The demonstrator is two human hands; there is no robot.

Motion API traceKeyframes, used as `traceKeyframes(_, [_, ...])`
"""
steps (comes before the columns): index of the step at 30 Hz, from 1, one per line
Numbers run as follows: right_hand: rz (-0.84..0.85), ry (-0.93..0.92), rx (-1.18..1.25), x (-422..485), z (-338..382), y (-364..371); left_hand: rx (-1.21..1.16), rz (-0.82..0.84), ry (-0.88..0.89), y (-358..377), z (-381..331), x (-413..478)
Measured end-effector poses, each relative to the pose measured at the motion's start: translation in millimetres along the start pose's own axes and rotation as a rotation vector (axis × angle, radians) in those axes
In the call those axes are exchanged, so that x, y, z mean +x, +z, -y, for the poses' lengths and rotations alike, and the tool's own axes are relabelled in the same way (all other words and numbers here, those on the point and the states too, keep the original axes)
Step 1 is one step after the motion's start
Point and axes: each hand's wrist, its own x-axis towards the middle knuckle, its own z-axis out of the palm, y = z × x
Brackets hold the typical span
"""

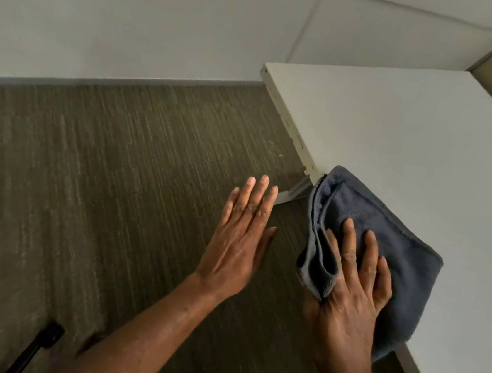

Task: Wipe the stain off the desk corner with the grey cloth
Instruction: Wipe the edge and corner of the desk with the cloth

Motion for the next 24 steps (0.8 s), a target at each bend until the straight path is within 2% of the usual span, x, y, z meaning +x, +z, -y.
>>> traceKeyframes(6, [0.06, -0.042, -0.117, -2.2, -3.1, 0.3, -0.043, 0.004, -0.014, 13.3, 3.7, -0.6])
traceKeyframes(12, [-0.036, 0.021, -0.173, -33.6, -16.5, 1.9, -0.11, -0.018, -0.014, 24.4, 2.9, -14.5])
traceKeyframes(17, [-0.053, 0.016, -0.187, -39.6, -18.3, 2.8, -0.112, -0.027, -0.016, 30.7, 2.8, -22.1])
traceKeyframes(24, [0.097, -0.094, -0.263, -8.3, -8.6, 3.8, -0.152, -0.058, -0.008, 35.4, 3.4, -20.4])
